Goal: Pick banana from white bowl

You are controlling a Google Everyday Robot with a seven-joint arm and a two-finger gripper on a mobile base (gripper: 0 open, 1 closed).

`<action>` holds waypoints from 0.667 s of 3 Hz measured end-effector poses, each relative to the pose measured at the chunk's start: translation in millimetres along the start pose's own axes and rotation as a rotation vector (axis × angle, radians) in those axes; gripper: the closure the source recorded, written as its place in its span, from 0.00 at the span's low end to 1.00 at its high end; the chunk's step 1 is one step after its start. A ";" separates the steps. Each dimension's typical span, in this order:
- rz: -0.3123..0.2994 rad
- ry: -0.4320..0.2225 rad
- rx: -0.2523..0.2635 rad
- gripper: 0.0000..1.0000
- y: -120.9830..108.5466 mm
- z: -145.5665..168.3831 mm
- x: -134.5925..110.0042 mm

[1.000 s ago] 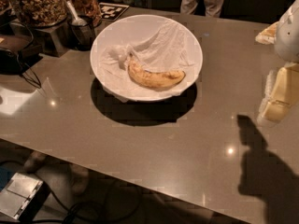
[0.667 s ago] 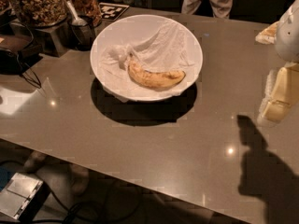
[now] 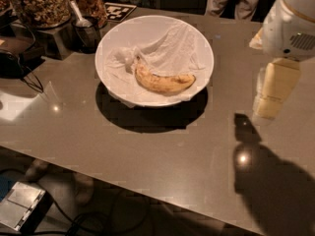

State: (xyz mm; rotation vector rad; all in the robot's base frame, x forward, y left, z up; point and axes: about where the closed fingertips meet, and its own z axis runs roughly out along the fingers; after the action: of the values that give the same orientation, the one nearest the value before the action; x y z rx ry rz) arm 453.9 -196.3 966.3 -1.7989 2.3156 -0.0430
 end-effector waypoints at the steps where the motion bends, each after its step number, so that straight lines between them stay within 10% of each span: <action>1: -0.024 0.040 -0.032 0.00 -17.1 14.1 -19.1; 2: -0.074 0.058 -0.045 0.00 -34.6 29.2 -48.7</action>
Offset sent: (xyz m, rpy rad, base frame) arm 0.0352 0.0491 -0.0287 -0.1572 0.2481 0.1289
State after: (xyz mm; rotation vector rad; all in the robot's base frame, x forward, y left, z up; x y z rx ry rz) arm 503.6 -155.3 950.1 -1.9298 2.3058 -0.0560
